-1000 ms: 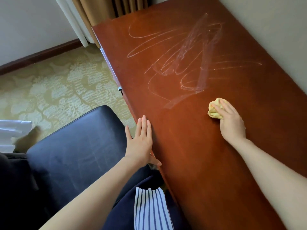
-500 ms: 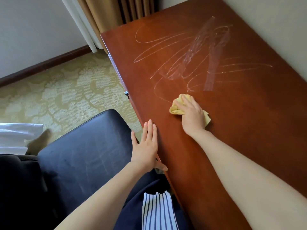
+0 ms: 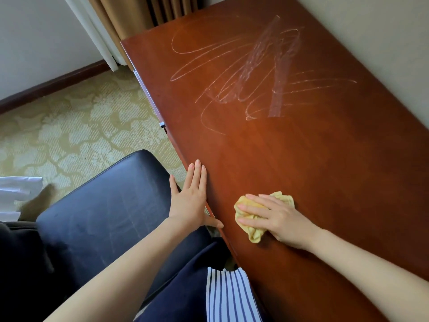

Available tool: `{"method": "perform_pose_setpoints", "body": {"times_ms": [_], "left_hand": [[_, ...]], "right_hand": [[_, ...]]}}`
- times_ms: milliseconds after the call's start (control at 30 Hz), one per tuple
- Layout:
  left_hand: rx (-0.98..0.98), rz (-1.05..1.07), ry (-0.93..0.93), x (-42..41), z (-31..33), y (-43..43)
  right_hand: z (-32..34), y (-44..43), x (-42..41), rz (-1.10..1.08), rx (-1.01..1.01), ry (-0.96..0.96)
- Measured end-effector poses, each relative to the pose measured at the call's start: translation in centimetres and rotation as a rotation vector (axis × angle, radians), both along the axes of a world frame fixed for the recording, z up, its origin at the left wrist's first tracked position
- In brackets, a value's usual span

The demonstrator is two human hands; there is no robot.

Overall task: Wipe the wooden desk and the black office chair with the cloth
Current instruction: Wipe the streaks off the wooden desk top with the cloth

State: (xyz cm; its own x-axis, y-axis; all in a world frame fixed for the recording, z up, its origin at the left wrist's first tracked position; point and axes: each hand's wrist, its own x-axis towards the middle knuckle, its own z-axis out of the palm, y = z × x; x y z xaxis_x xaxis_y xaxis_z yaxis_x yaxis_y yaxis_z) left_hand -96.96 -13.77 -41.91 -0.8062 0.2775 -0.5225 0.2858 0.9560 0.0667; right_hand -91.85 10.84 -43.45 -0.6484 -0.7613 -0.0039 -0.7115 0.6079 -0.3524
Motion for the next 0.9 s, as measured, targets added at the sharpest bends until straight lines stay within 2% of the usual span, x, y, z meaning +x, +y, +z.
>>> {"method": "perform_pose_setpoints", "body": {"times_ms": [100,200,267,400,600,667,733,900], "left_hand": [[-0.001,-0.005,0.009,0.1,-0.2,0.1],[0.013,-0.009,0.007,0.1,-0.4,0.0],[0.016,-0.012,0.003,0.1,-0.4,0.0],[-0.012,-0.019,-0.018,0.0,-0.2,0.4],[-0.019,0.007,-0.043,-0.3,0.1,0.6],[-0.032,0.009,-0.050,-0.4,0.4,0.8],[-0.038,0.015,-0.060,-0.3,0.5,0.9],[-0.068,0.016,-0.063,-0.5,0.7,0.6]], "right_hand": [[0.8,3.4,-1.2,0.119,0.079,0.019],[1.7,6.0,-3.5,0.060,0.136,0.000],[2.1,7.0,-5.4,-0.080,0.164,-0.070],[2.2,6.4,-9.9,-0.491,0.178,-0.202],[0.8,-1.3,-15.6,-1.083,0.048,-0.185],[0.3,-3.7,-16.4,-1.196,0.047,-0.186],[-0.1,-5.6,-16.2,-1.162,0.068,-0.187],[-0.4,-8.7,-12.0,-0.854,0.019,-0.133]]}}
